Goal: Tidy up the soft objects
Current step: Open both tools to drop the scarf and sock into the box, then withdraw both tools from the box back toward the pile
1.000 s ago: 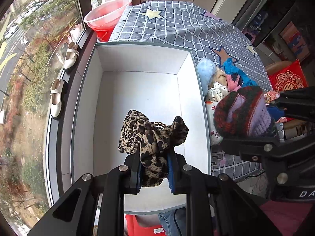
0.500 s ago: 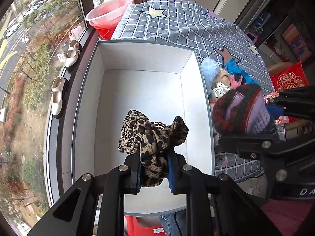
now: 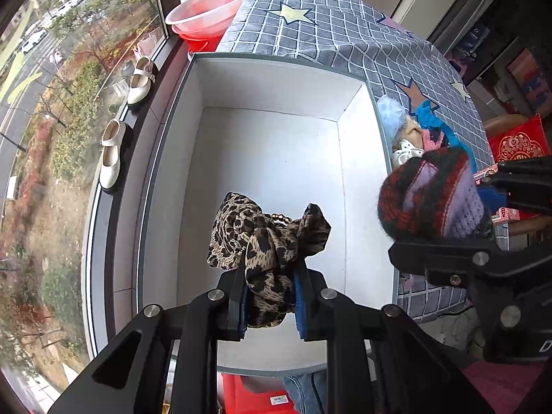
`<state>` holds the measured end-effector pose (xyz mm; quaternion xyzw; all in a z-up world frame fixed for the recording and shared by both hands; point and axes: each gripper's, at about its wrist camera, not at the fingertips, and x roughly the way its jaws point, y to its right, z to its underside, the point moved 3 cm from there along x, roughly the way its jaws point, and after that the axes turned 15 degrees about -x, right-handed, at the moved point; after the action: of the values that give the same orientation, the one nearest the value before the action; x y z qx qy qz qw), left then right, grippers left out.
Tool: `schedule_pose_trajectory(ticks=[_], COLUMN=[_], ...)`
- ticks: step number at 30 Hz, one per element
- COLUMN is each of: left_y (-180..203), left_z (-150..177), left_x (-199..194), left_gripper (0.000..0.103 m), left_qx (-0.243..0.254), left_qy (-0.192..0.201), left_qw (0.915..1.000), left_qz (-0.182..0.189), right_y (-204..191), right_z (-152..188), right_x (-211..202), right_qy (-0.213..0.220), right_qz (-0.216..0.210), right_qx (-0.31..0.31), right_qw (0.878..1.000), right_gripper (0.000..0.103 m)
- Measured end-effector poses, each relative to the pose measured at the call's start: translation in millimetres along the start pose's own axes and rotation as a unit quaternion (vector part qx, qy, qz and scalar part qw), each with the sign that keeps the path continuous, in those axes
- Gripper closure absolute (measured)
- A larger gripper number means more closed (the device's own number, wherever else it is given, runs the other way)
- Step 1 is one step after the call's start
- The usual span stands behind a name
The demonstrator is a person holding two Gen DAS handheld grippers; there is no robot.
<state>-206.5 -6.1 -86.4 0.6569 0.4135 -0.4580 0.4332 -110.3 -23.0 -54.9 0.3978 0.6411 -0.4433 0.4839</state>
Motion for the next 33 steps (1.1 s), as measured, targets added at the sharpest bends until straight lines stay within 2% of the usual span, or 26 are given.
schedule_pose_trajectory(ticks=[10,13,16,17,18,21,22,23,27,30,33], left_y=[-11,-12,-11,-10,-10,-9,-9,-9,-8,-4,4], left_z=[8,9,10,10,9,8,8,7,6,5,2], left_x=[3,2,-2,-3,-5,-10,-11,-12,-10,-8,-14], left_gripper=[0.081,0.077,0.062,0.052,0.042,0.026,0.025,0.024,0.016,0.010,0.009], left_qx=[-0.008,-0.007,0.001,0.003,0.004,0.002,0.001,0.000,-0.003,-0.004,0.006], left_qy=[-0.007,-0.004,0.009,0.014,0.018,0.034,0.037,0.040,0.034,0.022,0.015], left_qw=[0.9999,0.9998,0.9998,0.9997,0.9996,0.9993,0.9991,0.9991,0.9991,0.9996,0.9999], left_qz=[-0.010,-0.016,-0.018,-0.021,-0.022,-0.019,-0.018,-0.017,-0.025,-0.020,0.002], right_y=[-14,-15,-14,-15,-15,-14,-12,-11,-2,5,11], right_z=[-3,-4,-6,-6,-5,-5,-5,-5,-2,2,9], right_x=[11,13,14,14,14,14,13,12,5,-2,-13], right_qy=[-0.009,-0.010,-0.008,-0.008,-0.008,-0.006,-0.004,-0.002,0.005,0.015,0.024], right_qz=[-0.011,-0.012,-0.012,-0.013,-0.015,-0.014,-0.013,-0.014,0.004,0.008,0.009], right_qx=[-0.016,-0.017,-0.019,-0.019,-0.019,-0.014,-0.011,-0.007,0.012,0.030,0.050], right_qw=[1.000,1.000,1.000,1.000,1.000,1.000,1.000,1.000,1.000,0.999,0.998], right_gripper=[0.056,0.056,0.056,0.054,0.053,0.044,0.034,0.020,0.000,0.000,0.000])
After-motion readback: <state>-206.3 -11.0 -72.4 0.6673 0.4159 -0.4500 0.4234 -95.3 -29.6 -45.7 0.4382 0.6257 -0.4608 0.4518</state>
